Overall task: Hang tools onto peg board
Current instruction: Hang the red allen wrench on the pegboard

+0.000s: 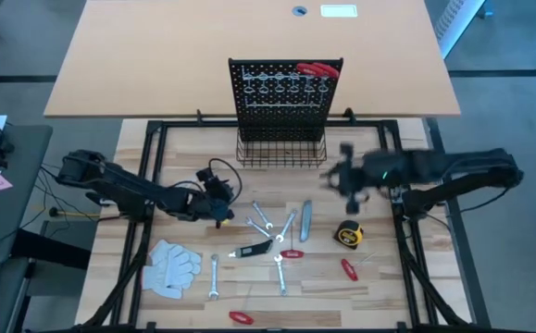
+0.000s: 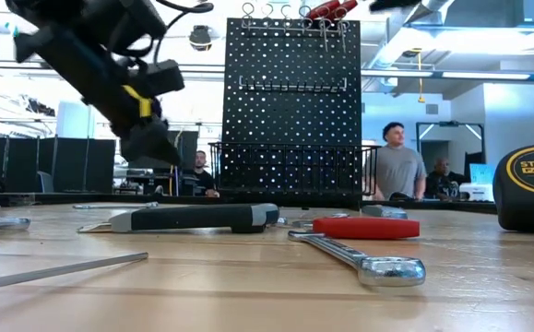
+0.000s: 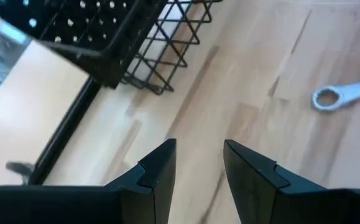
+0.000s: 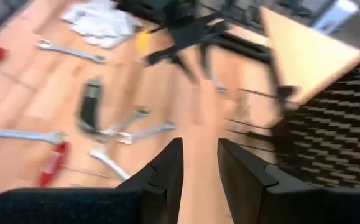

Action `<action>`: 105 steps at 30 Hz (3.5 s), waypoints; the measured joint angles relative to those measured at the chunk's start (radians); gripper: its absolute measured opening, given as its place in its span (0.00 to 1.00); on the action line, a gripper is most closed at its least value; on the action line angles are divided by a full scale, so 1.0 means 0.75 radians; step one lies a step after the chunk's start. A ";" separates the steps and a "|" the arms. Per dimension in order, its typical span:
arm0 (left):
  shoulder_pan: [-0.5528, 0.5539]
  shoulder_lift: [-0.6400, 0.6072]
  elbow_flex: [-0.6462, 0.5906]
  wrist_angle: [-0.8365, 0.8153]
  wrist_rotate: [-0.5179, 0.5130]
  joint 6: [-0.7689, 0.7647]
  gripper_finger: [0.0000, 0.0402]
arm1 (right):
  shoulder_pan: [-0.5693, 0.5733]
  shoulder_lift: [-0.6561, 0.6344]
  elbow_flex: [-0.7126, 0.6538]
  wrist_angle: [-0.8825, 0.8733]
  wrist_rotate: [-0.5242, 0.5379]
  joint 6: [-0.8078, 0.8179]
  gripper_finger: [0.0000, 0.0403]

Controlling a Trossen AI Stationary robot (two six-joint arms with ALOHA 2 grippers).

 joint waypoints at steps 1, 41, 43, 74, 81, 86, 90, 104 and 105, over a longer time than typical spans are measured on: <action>-0.022 -0.019 0.000 -0.043 0.002 -0.033 0.32 | 0.038 0.015 -0.088 0.107 0.000 0.037 0.27; -0.337 0.003 0.064 0.579 0.072 0.387 0.32 | 0.373 1.229 0.032 0.493 -0.033 0.966 0.28; -0.350 0.067 0.064 0.663 0.072 0.423 0.32 | 0.388 1.215 0.028 0.492 0.009 0.962 0.26; -0.280 0.666 0.424 0.860 0.630 1.397 0.32 | 0.525 0.991 -0.201 0.959 -0.147 0.853 0.26; -0.249 0.667 0.428 0.840 0.875 1.583 0.32 | 0.531 0.873 -0.318 1.287 -0.209 0.806 0.26; -0.253 0.666 0.428 0.897 0.858 1.425 0.32 | 0.539 0.827 -0.362 1.508 -0.209 0.712 0.26; -0.262 0.666 0.428 0.955 0.838 1.269 0.32 | 0.531 0.824 -0.368 1.512 -0.168 0.689 0.25; -0.277 0.666 0.428 0.987 0.842 0.950 0.03 | 0.500 0.824 -0.368 1.508 0.052 0.686 0.13; -0.276 0.666 0.428 0.985 0.842 0.940 0.02 | 0.500 0.817 -0.368 1.490 0.055 0.685 0.13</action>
